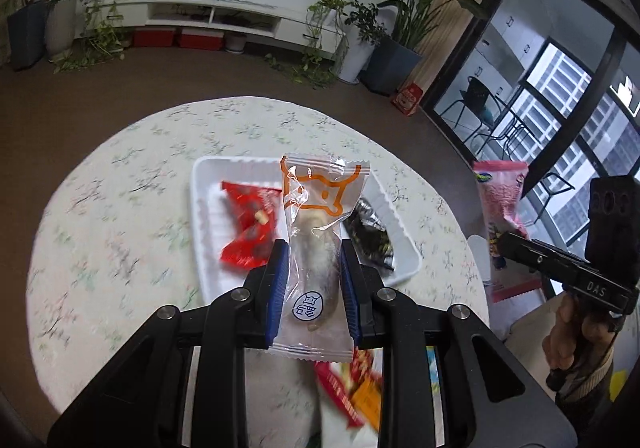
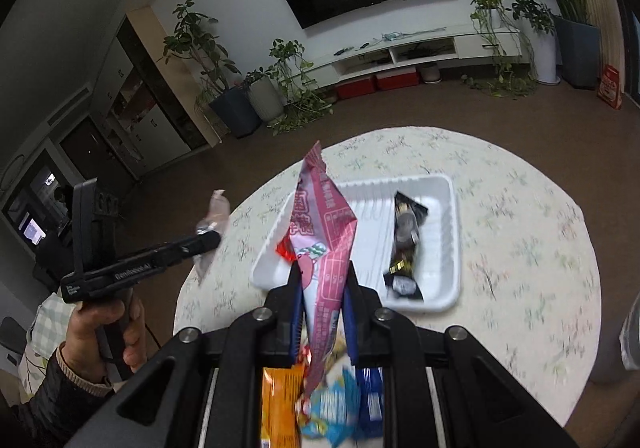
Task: Organize snacks
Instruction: 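Lower both packets into the white tray and open both grippers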
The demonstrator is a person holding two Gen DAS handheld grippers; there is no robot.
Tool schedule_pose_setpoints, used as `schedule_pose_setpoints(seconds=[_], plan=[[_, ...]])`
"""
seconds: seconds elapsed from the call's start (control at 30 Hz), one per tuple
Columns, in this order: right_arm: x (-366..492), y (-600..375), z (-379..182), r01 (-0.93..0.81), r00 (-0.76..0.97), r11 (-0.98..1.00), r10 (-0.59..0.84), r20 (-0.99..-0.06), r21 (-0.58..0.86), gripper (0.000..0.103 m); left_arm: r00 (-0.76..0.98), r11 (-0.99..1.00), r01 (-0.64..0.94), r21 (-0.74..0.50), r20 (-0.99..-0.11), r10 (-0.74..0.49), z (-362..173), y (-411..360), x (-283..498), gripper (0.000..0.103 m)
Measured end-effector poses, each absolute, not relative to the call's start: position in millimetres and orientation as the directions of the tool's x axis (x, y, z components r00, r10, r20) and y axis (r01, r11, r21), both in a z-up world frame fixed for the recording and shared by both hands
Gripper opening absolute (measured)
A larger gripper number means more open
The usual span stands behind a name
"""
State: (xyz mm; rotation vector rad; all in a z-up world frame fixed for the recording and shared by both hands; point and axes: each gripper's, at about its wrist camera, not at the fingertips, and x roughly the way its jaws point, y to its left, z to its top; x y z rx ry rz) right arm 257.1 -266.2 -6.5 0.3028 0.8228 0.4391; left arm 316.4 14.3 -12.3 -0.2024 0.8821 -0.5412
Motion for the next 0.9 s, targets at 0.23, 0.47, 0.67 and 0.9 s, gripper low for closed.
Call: schedule_pose_setpoints(seconds=[0.23,0.47,0.67,0.9], plan=[[328,-249,-36,-0.229,0.519,0.884,0.466,-0.717,0.408,0.018,0.448,0.869,0.335,-0.364,-0.750,-0.487,-48,-32,379,0.023],[367,-236,-84,-0.190,0.440,0.898,0.439,-0.783,0.396,0.018,0.424,0.883,0.350,-0.312,-0.788,-0.446,-87,-63,394,0.023],[375,-233,-107,-0.178,0.411,0.907,0.422,-0.808,0.382,0.018,0.411,0.892,0.340,-0.298,-0.806,-0.426,-111,-72,408,0.023],[379,-228,-128,-0.159,0.376,0.922,0.387,-0.842,0.353,0.018,0.404,0.899,0.335,-0.281,-0.819,-0.407,-127,-75,413,0.024]])
